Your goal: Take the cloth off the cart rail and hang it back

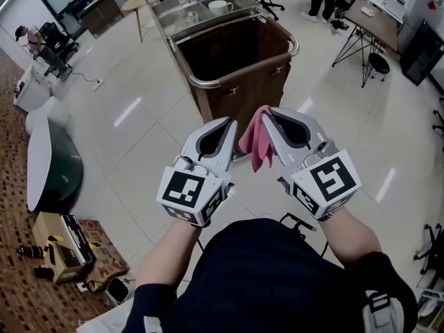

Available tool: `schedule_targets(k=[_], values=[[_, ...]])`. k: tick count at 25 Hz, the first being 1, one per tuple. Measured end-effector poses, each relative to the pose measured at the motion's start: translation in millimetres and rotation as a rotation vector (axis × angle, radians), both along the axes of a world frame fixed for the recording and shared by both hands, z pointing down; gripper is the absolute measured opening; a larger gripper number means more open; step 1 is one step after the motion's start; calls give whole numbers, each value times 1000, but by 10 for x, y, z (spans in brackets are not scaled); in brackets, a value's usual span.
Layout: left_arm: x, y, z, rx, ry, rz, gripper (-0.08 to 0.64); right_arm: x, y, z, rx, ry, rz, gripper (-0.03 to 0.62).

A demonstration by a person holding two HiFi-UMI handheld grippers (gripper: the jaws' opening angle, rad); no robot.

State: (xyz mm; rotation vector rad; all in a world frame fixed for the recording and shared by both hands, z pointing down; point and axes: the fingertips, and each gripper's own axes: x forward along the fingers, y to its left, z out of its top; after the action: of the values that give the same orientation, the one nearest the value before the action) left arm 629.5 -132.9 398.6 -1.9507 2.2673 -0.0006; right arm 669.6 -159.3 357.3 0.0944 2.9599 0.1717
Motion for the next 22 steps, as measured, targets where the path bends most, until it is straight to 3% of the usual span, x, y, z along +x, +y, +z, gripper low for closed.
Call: schedule_targets(k=[9, 16, 22], values=[[33, 39, 61, -2, 6, -114, 2, 56, 79, 38, 3, -16, -114, 11], [-151, 136, 191, -1, -14, -172, 2, -152, 162, 162, -2, -16, -185, 11], [-401, 402, 205, 10, -18, -181, 2, -421, 409, 162, 10, -12, -191, 11]])
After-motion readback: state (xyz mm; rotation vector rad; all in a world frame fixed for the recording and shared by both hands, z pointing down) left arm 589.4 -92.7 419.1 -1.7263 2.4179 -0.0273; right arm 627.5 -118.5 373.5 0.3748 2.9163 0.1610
